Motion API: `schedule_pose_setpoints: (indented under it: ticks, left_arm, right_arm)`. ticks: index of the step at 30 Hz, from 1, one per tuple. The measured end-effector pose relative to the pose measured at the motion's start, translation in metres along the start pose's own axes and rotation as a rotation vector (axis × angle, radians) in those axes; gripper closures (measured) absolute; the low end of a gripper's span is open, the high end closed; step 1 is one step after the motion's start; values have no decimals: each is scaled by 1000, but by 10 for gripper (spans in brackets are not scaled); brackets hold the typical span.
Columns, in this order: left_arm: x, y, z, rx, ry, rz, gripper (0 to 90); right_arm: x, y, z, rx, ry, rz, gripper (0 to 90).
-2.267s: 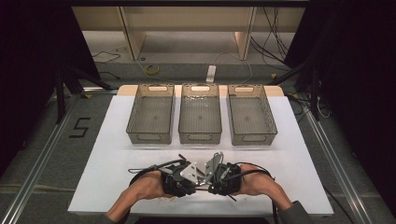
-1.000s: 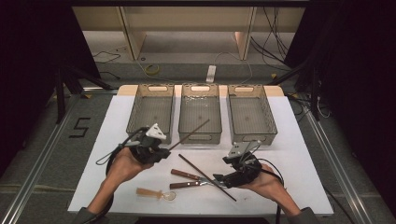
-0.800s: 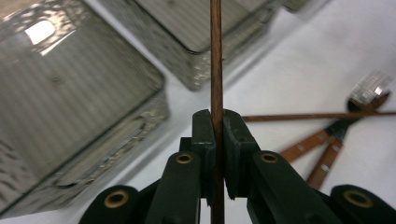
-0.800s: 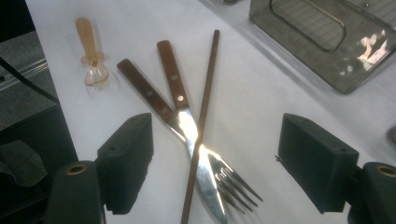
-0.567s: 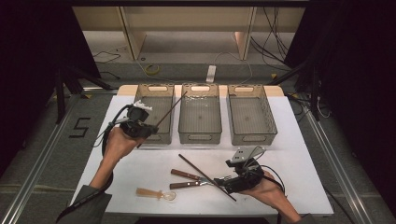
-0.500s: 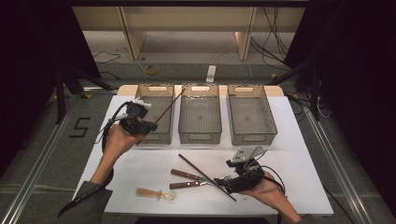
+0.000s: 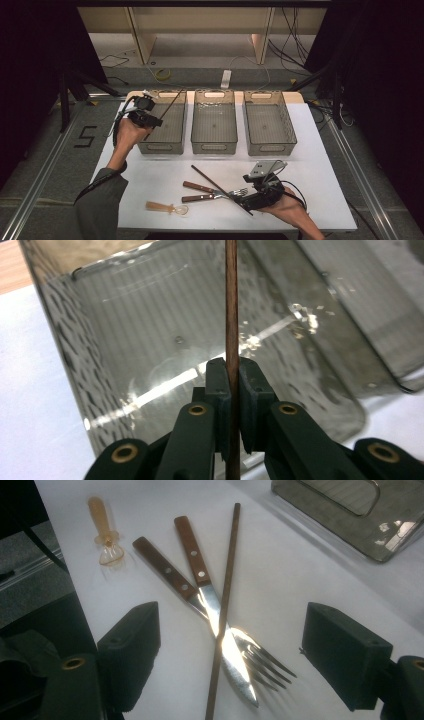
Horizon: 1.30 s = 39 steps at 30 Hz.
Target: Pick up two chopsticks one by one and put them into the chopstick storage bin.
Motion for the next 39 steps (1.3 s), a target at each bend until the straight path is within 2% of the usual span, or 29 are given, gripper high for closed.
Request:
schedule_pose_setpoints:
  ticks: [4,10,14,17,18,19,20,23,24,28,31,32,33,34,35,39]
  left_arm:
    - [-9,7,-2,41,12,-8,842]
    - [-19,14,-2,47,32,-29,840]
    - [-25,16,0,47,46,-31,838]
    - [-29,16,2,64,39,-28,836]
    - [-31,15,2,64,28,-25,813]
    - [-31,15,2,64,28,-25,752]
    - [-32,15,3,68,30,-27,752]
    - [-32,13,3,88,46,-25,531]
    - [-31,11,3,89,41,-18,531]
    - [-22,3,-1,95,-3,16,389]
    - [-10,-8,-4,93,-54,70,295]
    - [-2,-16,-4,85,-77,90,272]
    - [-2,-16,-4,85,-77,90,257]
    - [3,-21,-3,87,-100,104,257]
    - [9,-27,0,78,-113,130,241]
    - [24,-43,13,44,-145,167,218]
  right_arm:
    - [0,0,1,-10,-4,-1,241]
    - [-1,3,1,0,5,-11,244]
    - [-1,3,2,-1,7,-13,246]
    - [0,4,2,2,6,-15,246]
    - [0,4,2,6,6,-16,246]
    - [1,4,2,8,9,-17,246]
    - [1,4,2,8,9,-17,246]
    - [1,5,1,0,6,-22,247]
    - [1,5,1,0,6,-22,247]
    - [3,4,1,2,5,-20,248]
    - [4,3,1,0,3,-10,253]
    - [4,3,1,-2,4,-9,256]
    - [4,3,1,-3,8,-8,259]
    - [4,3,1,-3,8,-8,259]
    - [3,4,3,1,22,-13,271]
    - [2,5,4,3,41,-7,287]
Point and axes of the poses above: each handheld gripper's, and its own axes: x roughly backward along the jaws, z roughly out of its underside, y roughly to its left, the point moved 7 cm from there along -x, roughly forward along the jaws, and after that the axes turned 8 degrees about -y, right-handed, at the moved point
